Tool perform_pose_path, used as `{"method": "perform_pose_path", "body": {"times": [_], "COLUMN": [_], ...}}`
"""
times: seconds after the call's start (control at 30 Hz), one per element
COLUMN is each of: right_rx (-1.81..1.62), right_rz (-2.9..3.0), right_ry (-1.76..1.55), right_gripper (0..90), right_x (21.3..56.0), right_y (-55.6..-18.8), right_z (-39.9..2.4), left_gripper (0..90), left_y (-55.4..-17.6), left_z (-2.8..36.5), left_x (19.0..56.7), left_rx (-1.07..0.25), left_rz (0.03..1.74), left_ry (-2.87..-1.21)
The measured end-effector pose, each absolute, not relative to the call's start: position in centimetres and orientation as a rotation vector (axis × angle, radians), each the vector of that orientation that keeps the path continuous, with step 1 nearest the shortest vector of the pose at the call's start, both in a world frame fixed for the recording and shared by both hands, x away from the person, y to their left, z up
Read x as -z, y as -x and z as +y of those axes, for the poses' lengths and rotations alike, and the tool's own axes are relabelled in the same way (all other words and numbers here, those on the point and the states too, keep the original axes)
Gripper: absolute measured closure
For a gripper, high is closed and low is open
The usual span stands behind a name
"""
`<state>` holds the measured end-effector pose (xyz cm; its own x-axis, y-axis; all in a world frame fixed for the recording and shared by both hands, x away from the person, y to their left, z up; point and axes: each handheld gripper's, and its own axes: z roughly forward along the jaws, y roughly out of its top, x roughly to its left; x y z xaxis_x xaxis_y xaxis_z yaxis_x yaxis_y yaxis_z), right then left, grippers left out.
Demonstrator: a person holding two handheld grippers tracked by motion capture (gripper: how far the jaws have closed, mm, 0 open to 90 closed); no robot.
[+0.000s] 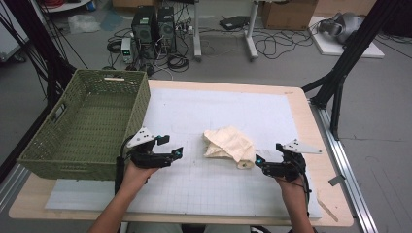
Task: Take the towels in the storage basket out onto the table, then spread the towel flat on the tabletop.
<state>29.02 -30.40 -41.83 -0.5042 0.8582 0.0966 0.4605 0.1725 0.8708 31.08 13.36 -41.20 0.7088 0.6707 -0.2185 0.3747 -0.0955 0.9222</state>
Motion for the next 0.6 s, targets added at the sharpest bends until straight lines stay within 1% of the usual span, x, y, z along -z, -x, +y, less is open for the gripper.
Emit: {"method": "perform_pose_path", "body": {"times": [0.6], "right_rx": [-1.265], "right_rz": [2.074], "right_ry": [-1.233], "right_gripper": [3.5], "right_x": [41.98], "right_y": [-29.12], "right_z": [-30.36], "left_gripper": [24.8], "left_y": [-31.12], "left_z": [13.37], "left_x": [41.07], "left_rx": [-0.317], "left_rz": [0.846], "left_ry": [-1.712]}}
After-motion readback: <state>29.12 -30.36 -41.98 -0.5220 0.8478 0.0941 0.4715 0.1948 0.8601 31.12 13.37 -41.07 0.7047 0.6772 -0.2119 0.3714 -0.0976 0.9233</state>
